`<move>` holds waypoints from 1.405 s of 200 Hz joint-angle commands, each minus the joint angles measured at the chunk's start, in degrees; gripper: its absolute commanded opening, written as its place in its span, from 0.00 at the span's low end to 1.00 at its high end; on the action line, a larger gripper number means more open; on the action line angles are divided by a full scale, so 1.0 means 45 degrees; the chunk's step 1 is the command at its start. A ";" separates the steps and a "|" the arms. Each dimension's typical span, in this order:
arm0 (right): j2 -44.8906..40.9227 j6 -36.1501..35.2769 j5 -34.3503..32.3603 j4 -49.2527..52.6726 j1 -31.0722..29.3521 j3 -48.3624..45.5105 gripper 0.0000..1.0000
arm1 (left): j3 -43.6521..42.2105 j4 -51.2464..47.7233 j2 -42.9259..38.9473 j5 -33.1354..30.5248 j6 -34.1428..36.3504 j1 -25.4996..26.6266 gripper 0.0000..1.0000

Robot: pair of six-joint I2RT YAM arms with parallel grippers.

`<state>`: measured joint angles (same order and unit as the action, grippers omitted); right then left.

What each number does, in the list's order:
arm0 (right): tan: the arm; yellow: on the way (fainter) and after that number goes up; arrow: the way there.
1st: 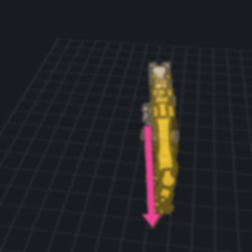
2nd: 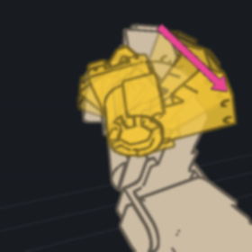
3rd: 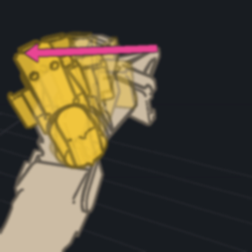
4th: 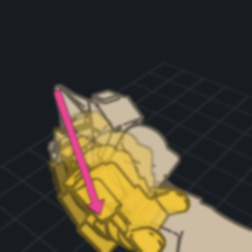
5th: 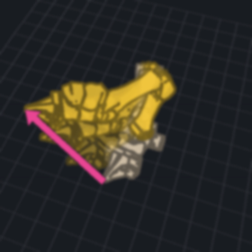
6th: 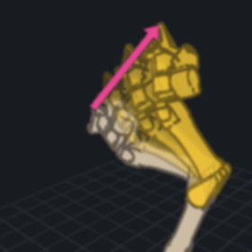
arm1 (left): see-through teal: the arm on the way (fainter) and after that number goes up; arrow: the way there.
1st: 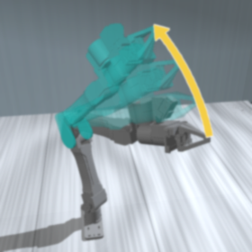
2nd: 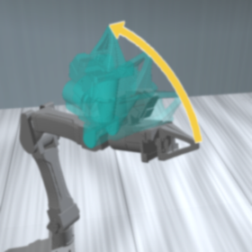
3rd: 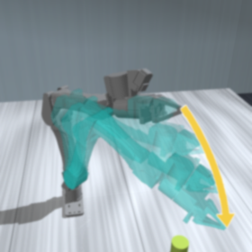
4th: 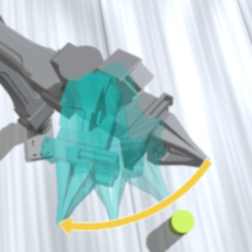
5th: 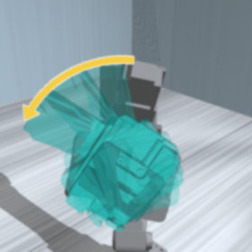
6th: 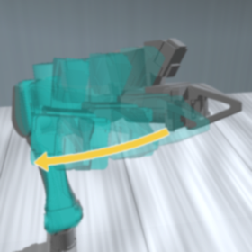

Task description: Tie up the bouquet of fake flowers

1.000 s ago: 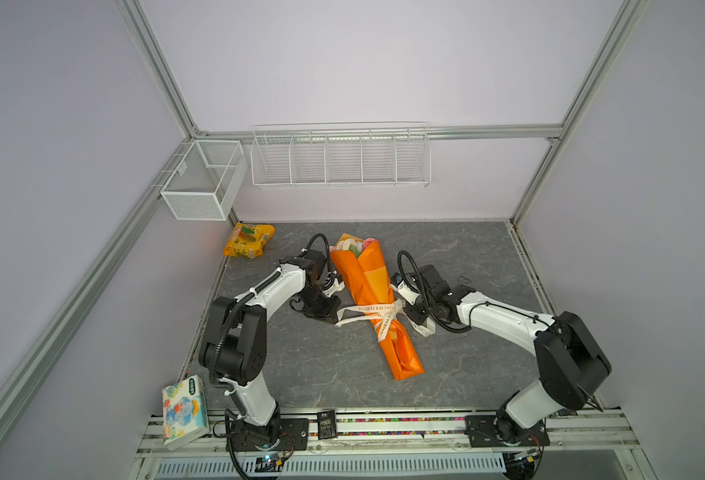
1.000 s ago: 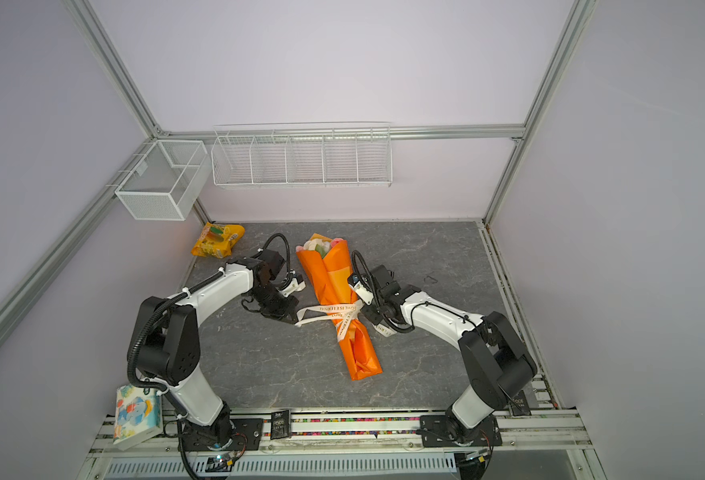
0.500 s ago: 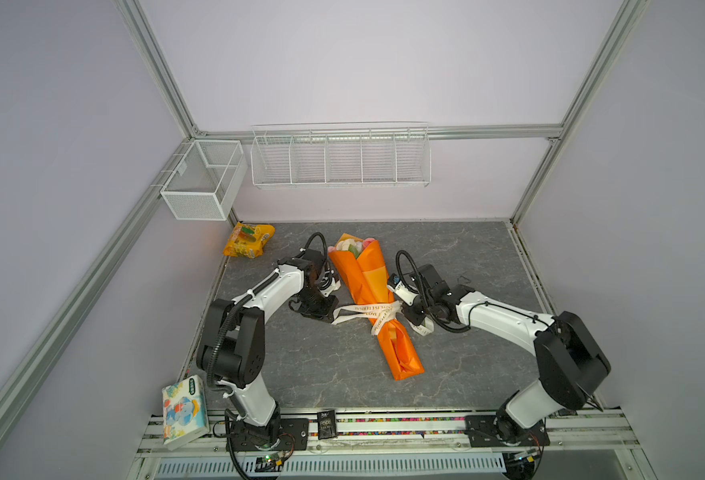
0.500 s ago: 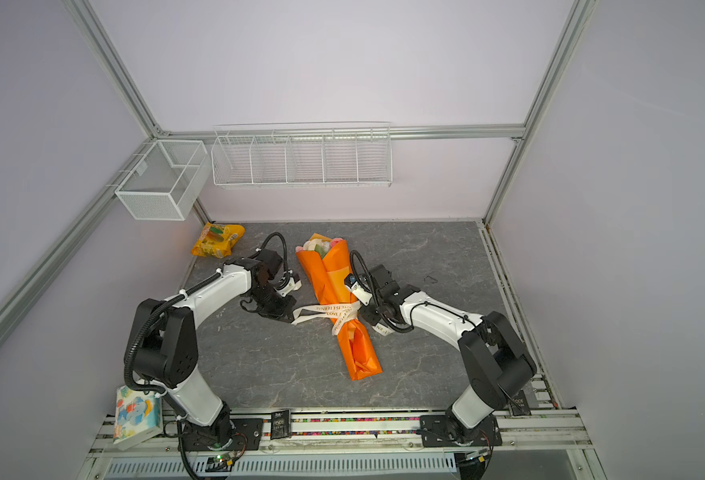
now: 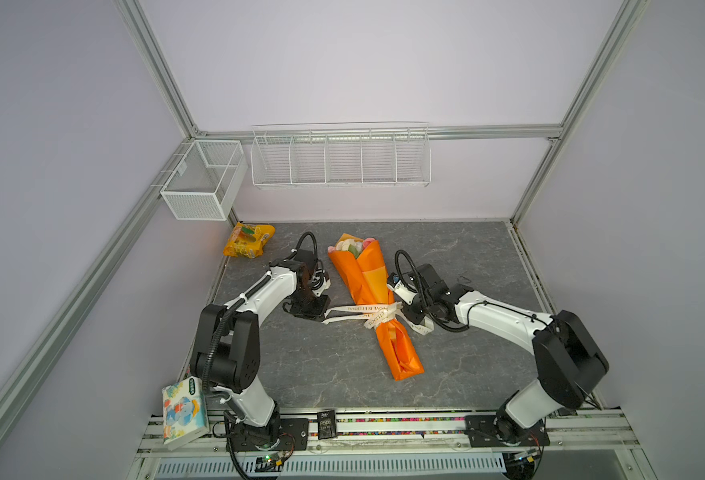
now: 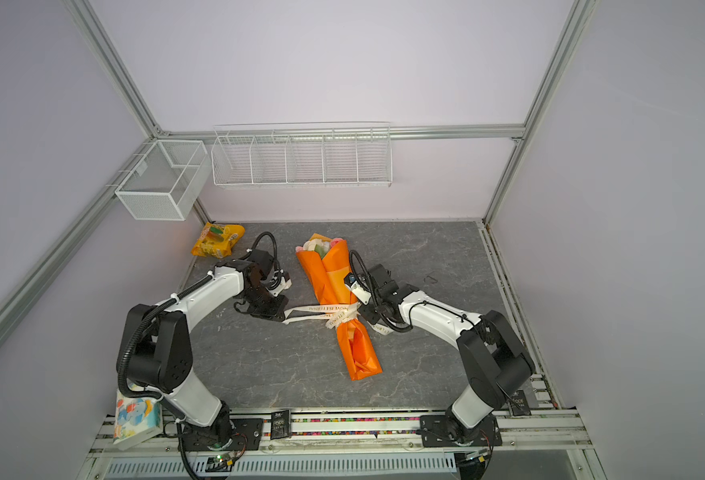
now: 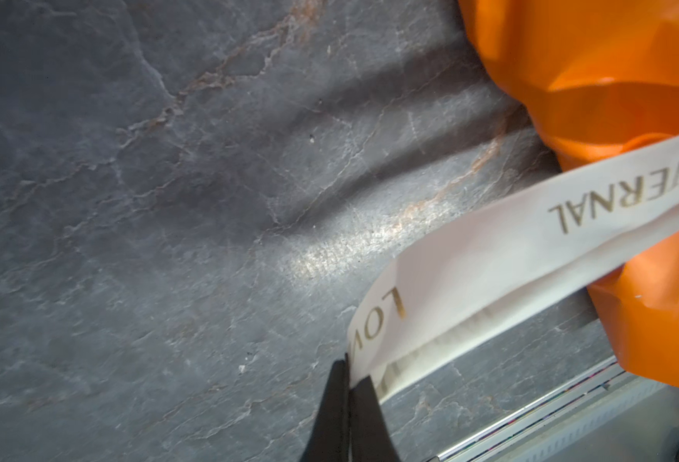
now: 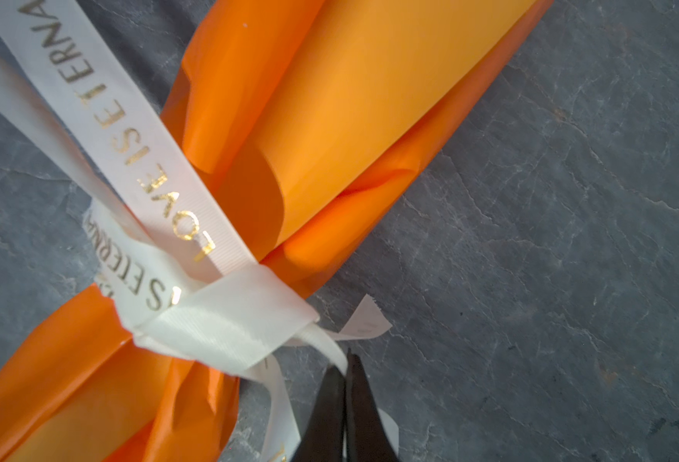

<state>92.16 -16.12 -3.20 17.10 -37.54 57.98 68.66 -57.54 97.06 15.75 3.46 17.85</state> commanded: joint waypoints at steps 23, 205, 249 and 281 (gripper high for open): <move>0.0067 -0.0173 0.0186 0.0213 0.0003 0.0163 0.07 | -0.0180 -0.0138 0.0139 -0.0223 -0.0012 -0.0361 0.00; -0.0038 -0.0331 0.0487 0.0284 -0.0215 0.0242 0.07 | -0.0581 0.4442 -0.0703 0.2120 -0.1956 0.3990 0.64; 0.0018 -0.0405 0.0534 0.0399 -0.0214 0.0398 0.07 | -0.0156 0.4379 0.0618 0.1295 -0.2001 0.4042 0.63; 0.0082 -0.0359 0.0536 0.0380 -0.0231 0.0378 0.07 | -0.0067 0.4731 0.1134 0.1751 -0.1961 0.4064 0.62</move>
<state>92.90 -17.19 -1.23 18.20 -38.30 58.85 66.04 -37.76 100.29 23.00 -5.39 36.01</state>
